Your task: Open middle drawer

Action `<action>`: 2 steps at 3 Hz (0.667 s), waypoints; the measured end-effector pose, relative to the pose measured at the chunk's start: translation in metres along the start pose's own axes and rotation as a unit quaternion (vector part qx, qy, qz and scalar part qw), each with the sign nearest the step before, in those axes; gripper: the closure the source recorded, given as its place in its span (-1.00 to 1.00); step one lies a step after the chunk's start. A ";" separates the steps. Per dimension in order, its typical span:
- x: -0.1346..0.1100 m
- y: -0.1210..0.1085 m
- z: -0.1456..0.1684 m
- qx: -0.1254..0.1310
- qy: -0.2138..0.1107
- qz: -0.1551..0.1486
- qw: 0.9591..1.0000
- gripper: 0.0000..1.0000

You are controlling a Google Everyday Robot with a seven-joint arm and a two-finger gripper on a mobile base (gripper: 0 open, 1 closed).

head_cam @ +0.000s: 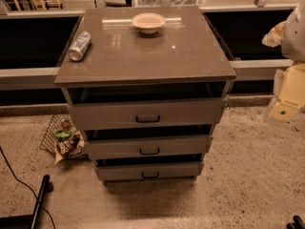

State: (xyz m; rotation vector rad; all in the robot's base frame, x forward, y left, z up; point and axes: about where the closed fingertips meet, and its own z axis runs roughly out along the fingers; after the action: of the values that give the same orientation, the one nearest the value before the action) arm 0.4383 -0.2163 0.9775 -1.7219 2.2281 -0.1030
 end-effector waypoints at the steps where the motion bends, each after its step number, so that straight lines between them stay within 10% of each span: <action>1: 0.000 0.000 0.000 0.000 0.000 0.000 1.000 -1.00; 2: 0.000 0.009 0.030 -0.016 -0.020 -0.016 1.000 -1.00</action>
Offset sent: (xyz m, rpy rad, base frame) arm 0.0005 0.0156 -0.0888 0.0978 0.0590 0.1312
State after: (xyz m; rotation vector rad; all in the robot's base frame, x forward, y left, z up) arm 0.4385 -0.2100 0.9473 -1.7605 2.1853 -0.0408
